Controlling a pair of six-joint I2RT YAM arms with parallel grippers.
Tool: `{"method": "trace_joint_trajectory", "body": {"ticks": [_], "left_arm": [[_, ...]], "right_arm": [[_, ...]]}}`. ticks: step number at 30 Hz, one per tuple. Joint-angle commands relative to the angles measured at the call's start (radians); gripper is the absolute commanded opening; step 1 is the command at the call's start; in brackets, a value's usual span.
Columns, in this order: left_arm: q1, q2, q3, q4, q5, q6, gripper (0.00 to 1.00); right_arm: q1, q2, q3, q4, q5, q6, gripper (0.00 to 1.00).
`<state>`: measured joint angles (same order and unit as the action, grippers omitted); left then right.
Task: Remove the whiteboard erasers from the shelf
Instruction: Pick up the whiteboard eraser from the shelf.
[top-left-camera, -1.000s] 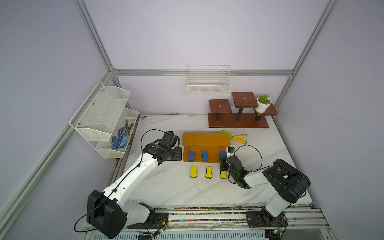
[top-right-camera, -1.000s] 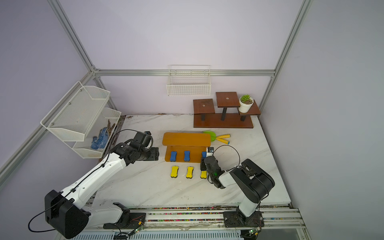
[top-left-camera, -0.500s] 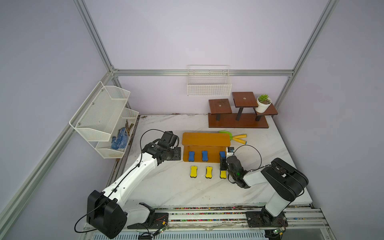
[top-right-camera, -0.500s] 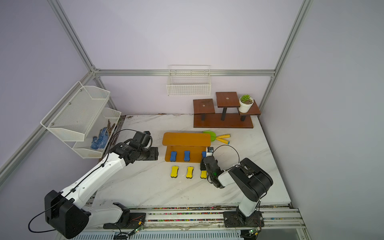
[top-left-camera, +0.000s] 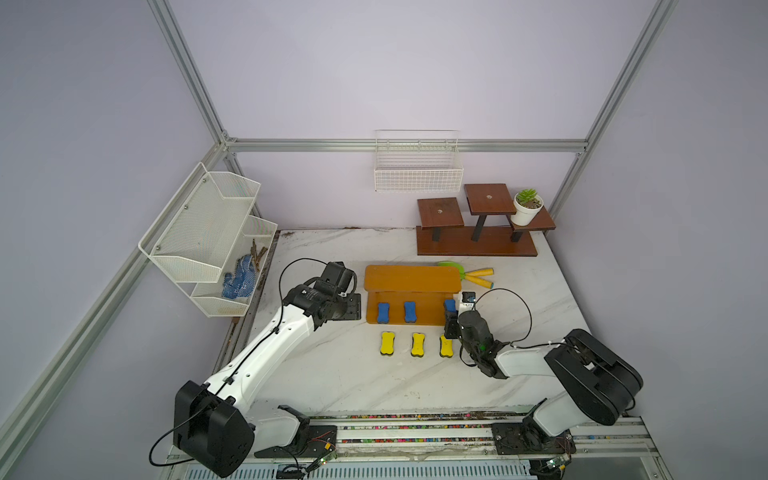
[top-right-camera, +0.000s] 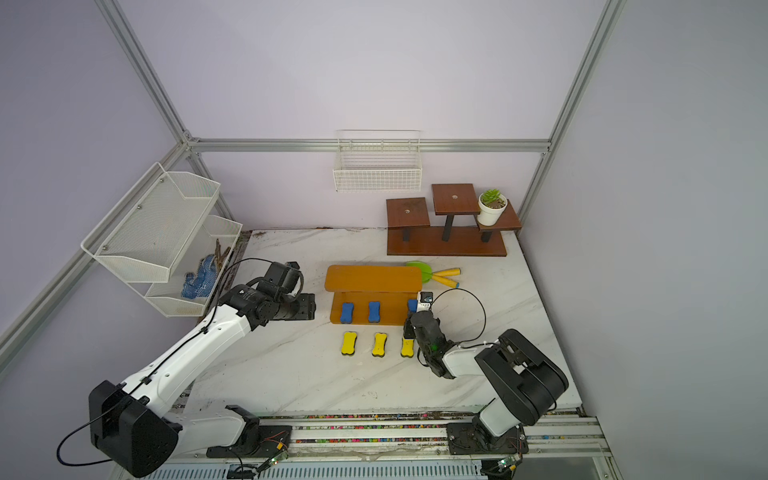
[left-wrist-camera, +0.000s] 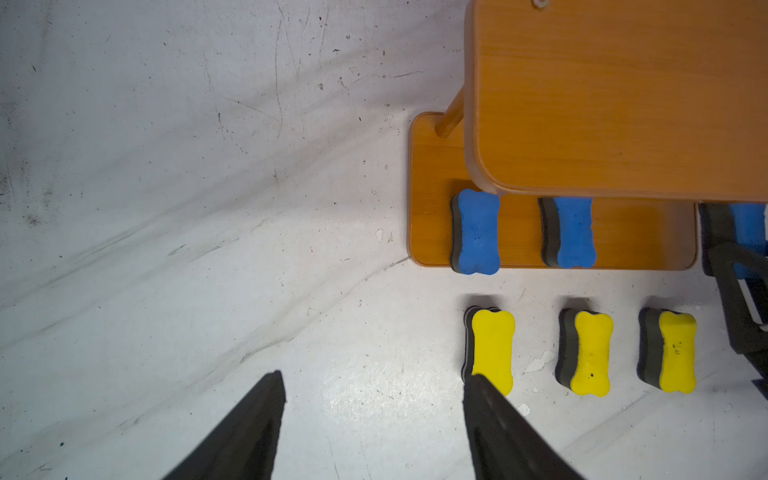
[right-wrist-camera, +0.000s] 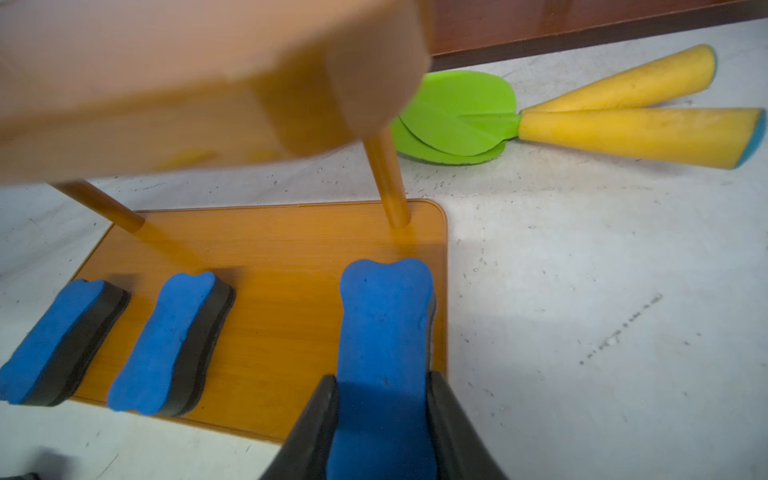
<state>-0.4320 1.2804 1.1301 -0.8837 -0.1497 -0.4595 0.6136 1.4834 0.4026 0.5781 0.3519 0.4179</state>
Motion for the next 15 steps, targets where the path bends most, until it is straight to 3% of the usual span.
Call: {"method": "trace_joint_trajectory", "body": {"ticks": [1,5,10,15], "left_arm": [[0.007,-0.020,-0.001,0.016,0.015,0.017,0.72],[0.007,-0.027,0.005,0.018,0.048,0.027,0.72],[0.007,-0.060,0.004,0.026,0.074,0.027,0.74],[0.007,-0.079,0.005,0.029,0.099,0.035,0.74]], "right_arm": [[0.018,-0.119,-0.026,-0.154,0.026,0.058,0.33],[0.091,-0.304,-0.053,-0.361,0.096,0.144,0.32],[0.269,-0.521,-0.058,-0.676,0.203,0.302,0.32],[0.483,-0.576,-0.010,-0.938,0.312,0.516,0.31]]}}
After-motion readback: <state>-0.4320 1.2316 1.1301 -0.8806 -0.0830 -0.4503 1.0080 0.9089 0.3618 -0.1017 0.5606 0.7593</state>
